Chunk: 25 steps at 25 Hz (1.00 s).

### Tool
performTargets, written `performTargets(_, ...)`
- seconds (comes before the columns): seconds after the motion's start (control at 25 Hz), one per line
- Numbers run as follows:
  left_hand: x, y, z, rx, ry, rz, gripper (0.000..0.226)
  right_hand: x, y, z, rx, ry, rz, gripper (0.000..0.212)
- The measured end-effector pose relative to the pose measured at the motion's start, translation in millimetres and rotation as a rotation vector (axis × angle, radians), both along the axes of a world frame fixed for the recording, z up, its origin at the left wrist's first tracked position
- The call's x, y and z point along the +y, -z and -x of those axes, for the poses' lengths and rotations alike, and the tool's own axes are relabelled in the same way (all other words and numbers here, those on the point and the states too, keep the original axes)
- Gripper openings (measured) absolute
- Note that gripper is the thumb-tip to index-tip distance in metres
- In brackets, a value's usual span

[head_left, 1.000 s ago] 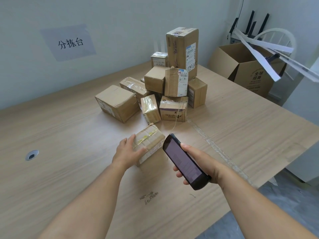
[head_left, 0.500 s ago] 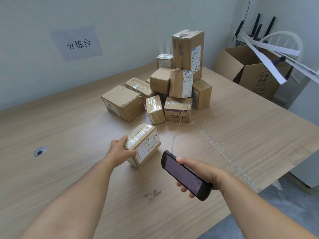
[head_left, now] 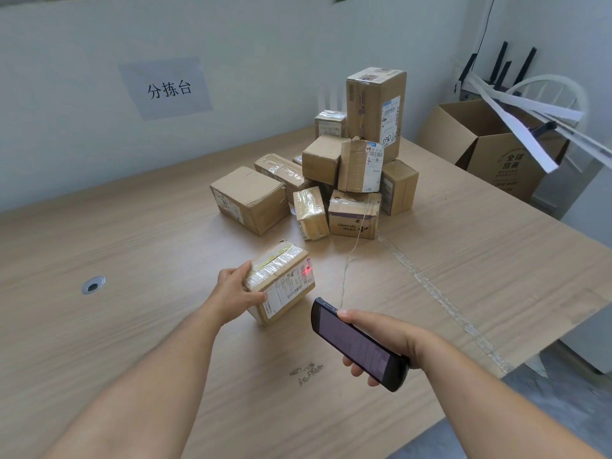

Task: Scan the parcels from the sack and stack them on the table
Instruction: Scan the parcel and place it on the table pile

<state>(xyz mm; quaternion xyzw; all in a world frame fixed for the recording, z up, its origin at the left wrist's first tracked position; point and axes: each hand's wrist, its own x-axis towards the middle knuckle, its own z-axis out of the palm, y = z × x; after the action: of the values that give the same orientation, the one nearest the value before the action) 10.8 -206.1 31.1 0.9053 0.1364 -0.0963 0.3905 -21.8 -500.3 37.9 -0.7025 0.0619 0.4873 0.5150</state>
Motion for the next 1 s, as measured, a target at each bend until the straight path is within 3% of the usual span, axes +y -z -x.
performTargets(0.4,55.9,-5.2,58.7,-0.005,-0.067,0.03,0.088,58.8,-4.3,35.4,-0.015,-0.058,-0.005,0.067)
performTargets(0.6,100.9,-2.6,111.4,0.006,-0.141,0.033,0.087,107.5,-4.9,58.1,-0.046,-0.077,-0.023,0.057)
performTargets(1.0,170.3,-10.0,264.7,-0.047,-0.573,0.077,0.088,222.5,-35.7,92.3,-0.127,-0.387,-0.062,0.051)
